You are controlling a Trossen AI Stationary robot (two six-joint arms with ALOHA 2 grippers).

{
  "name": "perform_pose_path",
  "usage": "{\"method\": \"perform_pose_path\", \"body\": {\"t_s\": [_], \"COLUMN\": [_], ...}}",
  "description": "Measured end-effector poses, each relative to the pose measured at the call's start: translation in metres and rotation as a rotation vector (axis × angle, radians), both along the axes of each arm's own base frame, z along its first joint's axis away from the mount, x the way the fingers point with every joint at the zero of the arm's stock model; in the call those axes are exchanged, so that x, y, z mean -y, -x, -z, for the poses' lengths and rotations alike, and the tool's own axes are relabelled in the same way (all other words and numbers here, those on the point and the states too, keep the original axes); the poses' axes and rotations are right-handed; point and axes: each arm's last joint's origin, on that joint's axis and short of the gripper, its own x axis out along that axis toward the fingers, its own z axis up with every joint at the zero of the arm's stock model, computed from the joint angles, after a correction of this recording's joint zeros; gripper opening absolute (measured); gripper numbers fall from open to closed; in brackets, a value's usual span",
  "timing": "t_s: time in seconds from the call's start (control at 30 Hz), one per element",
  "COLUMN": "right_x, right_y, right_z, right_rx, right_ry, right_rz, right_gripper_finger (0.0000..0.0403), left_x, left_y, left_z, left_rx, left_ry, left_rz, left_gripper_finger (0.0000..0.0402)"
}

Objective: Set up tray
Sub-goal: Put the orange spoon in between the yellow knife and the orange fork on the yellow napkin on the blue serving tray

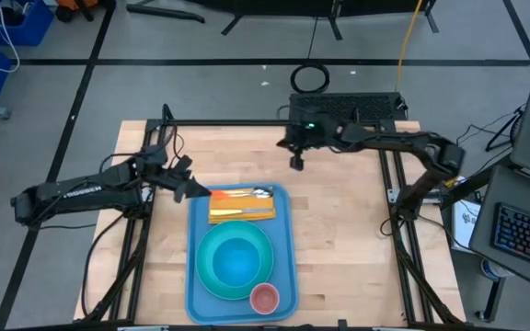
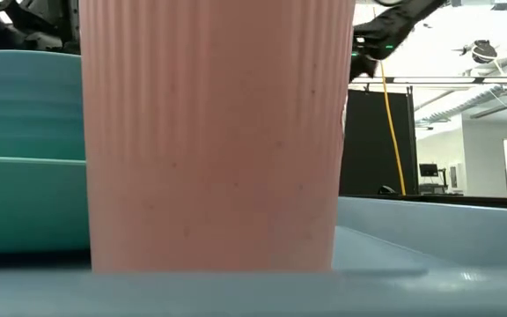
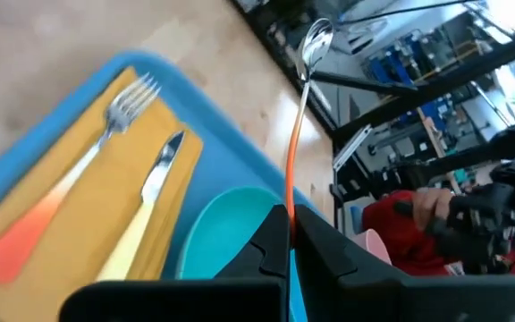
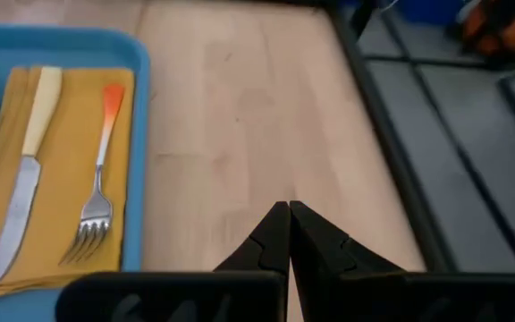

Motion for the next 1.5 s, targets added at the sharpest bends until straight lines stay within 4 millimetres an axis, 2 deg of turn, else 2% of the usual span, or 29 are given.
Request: {"method": "perform_pose_path", "body": {"t_s": [0.2, 0.47, 1.1, 1.5], "right_x": [-0.008, -0.009, 0.003, 0.003], "right_y": [0.043, 0.065, 0.075, 0.075], "right_z": [0.002, -0.011, -0.006, -0.006], "right_rx": [0.132, 0.217, 0.191, 0.190], "right_ry": [0.065, 0.122, 0.140, 0.143], "right_rz": [0.048, 0.080, 0.119, 0.115], "right_gripper_finger": [0.0000, 0.0000, 0.0000, 0.0000], "left_x": [-0.002, -0.005, -0.012, -0.019], "left_y": [-0.005, -0.013, -0.029, -0.030], "left_z": [0.007, 0.020, 0.053, 0.062], "left_rx": [-0.078, -0.197, -0.410, -0.439], "left_ry": [0.118, 0.246, 0.336, 0.327], "left_rz": [-0.030, -0.041, -0.099, -0.161], "left_gripper_finger": [0.0005, 0.0006, 0.0004, 0.0005]}}
